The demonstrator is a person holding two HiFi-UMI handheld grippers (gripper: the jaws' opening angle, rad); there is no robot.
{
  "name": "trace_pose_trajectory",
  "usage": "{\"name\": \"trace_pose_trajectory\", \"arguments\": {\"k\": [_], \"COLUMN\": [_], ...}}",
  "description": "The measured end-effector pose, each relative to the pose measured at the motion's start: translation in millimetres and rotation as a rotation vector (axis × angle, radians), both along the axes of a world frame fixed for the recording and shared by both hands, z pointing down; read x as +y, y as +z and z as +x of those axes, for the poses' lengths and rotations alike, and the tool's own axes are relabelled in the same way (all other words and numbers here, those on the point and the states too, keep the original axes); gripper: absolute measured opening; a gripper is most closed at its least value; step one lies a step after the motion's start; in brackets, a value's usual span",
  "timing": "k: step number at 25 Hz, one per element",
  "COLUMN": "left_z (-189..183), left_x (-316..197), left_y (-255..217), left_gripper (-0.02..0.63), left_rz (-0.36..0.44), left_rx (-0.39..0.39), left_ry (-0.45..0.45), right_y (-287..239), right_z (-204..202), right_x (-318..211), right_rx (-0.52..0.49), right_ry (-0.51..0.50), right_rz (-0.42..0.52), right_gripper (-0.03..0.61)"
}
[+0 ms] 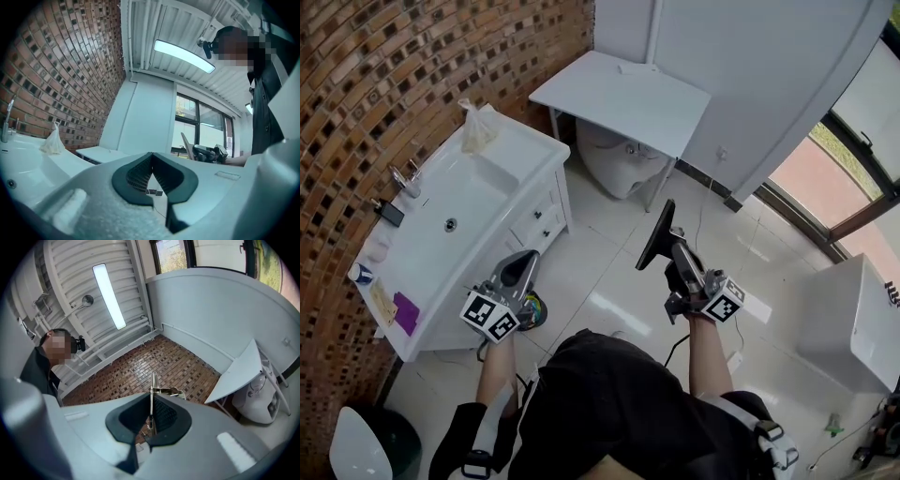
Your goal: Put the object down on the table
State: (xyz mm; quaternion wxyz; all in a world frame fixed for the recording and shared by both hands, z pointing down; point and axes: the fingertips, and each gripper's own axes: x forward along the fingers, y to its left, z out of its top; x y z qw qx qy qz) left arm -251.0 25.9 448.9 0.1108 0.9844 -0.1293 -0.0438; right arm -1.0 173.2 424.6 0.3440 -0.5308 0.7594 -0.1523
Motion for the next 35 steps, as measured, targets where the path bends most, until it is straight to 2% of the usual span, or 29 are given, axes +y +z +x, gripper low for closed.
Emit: {"name": "trace_pose_trajectory", "arguments": {"k": [6,12,22,29,35], "left_z": [63,97,160,180,200], "left_x": [16,26,61,70,41], "left_y": [-5,-2,10,19,28], "left_gripper": [0.000,0.000,0.000,0.000,0.000], "left_rz": [0.006,-0.001,-0.040,-0.063,-0.059], "left_rx": [-0.001,-0.024,-0.023,-0.036,-0.031], "left_ry": [0.099,0.133,0.205,0.251,0.267], "right_y": [4,6,11,25,25], "right_z": [38,63,108,127,137], "right_x": [26,43,86,94,72], "right_rx": [0.029,-0.006,-0.007,-0.053,-0.016], "right_ry": [0.051,0.084,0.133,0.168,0.179], "right_rz": [-0.017,-0.007,-0.013,-0.030,-0.045], "right_gripper": [0.008,0.008,0.008,0.008,0.008]}}
